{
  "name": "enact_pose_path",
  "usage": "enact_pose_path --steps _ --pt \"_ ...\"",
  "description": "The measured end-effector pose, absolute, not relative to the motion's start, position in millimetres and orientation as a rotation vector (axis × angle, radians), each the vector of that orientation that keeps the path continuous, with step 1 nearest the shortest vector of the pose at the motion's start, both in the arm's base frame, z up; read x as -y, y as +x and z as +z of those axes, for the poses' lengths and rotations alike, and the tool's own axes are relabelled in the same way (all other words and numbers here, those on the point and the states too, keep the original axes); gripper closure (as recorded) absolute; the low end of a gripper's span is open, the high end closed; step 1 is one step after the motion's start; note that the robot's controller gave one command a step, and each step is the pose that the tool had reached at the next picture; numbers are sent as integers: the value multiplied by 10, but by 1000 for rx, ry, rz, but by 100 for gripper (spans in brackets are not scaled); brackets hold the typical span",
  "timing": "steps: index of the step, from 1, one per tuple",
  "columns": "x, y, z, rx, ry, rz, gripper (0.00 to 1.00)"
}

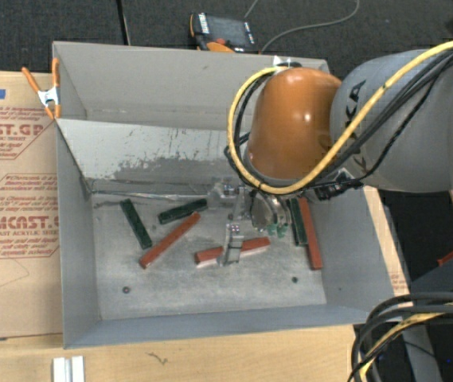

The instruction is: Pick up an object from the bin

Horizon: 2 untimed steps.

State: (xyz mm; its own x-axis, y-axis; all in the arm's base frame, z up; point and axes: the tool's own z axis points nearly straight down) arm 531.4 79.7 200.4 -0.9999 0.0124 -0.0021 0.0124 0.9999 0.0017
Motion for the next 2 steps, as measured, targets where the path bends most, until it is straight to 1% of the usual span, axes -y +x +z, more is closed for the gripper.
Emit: enact_pose_path --steps 1,2 --pt "-688 5144 651 -3143 202 0 0" --pt "-693 5172 699 -3134 201 3 100"
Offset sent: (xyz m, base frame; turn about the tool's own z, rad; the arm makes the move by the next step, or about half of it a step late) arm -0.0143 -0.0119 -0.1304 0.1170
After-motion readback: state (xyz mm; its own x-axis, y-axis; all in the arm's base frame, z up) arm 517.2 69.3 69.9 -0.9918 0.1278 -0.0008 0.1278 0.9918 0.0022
